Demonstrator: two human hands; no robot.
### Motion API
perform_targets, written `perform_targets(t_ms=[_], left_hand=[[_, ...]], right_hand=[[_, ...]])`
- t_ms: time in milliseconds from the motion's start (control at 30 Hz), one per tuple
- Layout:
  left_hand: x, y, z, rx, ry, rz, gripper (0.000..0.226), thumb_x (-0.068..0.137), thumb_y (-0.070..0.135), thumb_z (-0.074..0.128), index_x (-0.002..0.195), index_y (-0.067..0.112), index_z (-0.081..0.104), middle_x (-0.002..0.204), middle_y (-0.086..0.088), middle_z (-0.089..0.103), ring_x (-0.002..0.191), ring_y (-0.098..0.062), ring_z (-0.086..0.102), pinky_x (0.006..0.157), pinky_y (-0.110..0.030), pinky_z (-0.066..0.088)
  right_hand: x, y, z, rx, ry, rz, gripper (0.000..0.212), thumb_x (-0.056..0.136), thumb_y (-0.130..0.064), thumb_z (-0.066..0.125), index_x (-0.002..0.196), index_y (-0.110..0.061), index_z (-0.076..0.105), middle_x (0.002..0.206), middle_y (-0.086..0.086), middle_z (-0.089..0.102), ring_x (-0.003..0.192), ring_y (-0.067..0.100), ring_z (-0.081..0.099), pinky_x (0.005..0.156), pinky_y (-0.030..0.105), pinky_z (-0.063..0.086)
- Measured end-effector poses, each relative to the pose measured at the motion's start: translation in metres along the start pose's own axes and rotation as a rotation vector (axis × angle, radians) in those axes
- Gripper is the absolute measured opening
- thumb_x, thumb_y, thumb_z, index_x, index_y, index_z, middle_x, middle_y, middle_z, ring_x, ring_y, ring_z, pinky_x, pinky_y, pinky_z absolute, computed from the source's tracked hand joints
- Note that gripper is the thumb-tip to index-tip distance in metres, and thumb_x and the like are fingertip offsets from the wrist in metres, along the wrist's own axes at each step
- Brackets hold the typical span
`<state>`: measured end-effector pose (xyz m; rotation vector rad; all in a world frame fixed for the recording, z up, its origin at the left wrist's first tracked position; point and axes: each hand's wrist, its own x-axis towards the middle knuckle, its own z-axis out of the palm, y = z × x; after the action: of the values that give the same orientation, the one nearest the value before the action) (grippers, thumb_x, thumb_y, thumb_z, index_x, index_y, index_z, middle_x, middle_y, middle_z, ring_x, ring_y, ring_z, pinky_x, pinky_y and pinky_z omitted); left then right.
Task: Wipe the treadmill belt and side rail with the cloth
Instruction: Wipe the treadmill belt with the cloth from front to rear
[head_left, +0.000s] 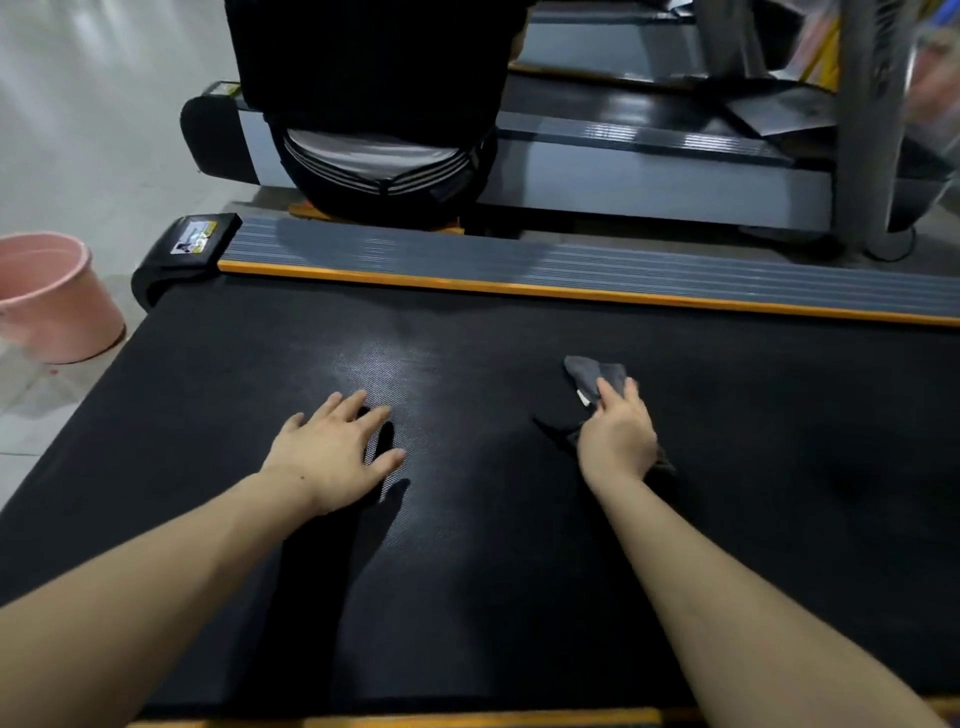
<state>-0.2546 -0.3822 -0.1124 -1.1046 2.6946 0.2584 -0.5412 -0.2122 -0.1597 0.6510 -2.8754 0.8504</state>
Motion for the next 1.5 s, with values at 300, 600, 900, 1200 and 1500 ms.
perform_targets(t_ms=[300,600,900,1200,1500], left_hand=[[0.014,0.003,0.017,0.037,0.148,0.023,0.067,0.097,0.068,0.017,0.157,0.038,0.019,0.169,0.001,0.008,0.156,-0.022,0.004,0.123,-0.049,0.015],[0.008,-0.01,0.016,0.086,0.162,-0.001,0.067,0.098,0.067,0.013,0.158,0.037,0.017,0.169,-0.001,0.007,0.156,-0.023,0.004,0.121,-0.051,0.018],[-0.01,-0.041,0.016,0.102,0.149,-0.091,0.067,0.098,0.065,0.016,0.158,0.034,0.019,0.169,-0.002,0.007,0.155,-0.024,0.004,0.122,-0.052,0.018],[-0.012,-0.042,0.017,0.082,0.138,-0.09,0.067,0.098,0.066,0.016,0.158,0.037,0.016,0.169,-0.001,0.005,0.156,-0.024,0.004,0.122,-0.052,0.018],[-0.014,-0.046,0.02,0.075,0.101,-0.113,0.069,0.098,0.068,0.016,0.159,0.037,0.013,0.17,-0.001,0.004,0.156,-0.025,0.002,0.122,-0.051,0.016]], right_hand=[[-0.066,-0.09,0.051,0.164,-0.254,-0.692,0.04,0.092,-0.019,0.057,0.13,-0.026,0.065,0.149,0.008,0.05,0.132,0.025,0.053,0.107,0.034,0.046],[-0.012,0.004,-0.01,-0.108,-0.147,0.014,0.048,0.104,-0.024,0.038,0.152,-0.027,0.037,0.164,0.004,0.02,0.146,0.024,0.029,0.112,0.034,0.031],[-0.097,-0.131,0.067,-0.136,-0.347,-0.561,0.054,0.104,-0.041,0.032,0.156,-0.027,0.026,0.167,0.01,0.009,0.151,0.028,0.017,0.119,0.043,0.027],[-0.024,-0.008,0.014,-0.188,-0.177,-0.16,0.05,0.104,-0.028,0.038,0.154,-0.027,0.032,0.166,0.008,0.015,0.15,0.026,0.021,0.12,0.038,0.025],[-0.125,-0.164,0.073,-0.133,-0.372,-0.539,0.069,0.095,-0.024,0.053,0.156,-0.024,0.022,0.167,0.011,0.002,0.152,0.029,0.011,0.121,0.041,0.022]])
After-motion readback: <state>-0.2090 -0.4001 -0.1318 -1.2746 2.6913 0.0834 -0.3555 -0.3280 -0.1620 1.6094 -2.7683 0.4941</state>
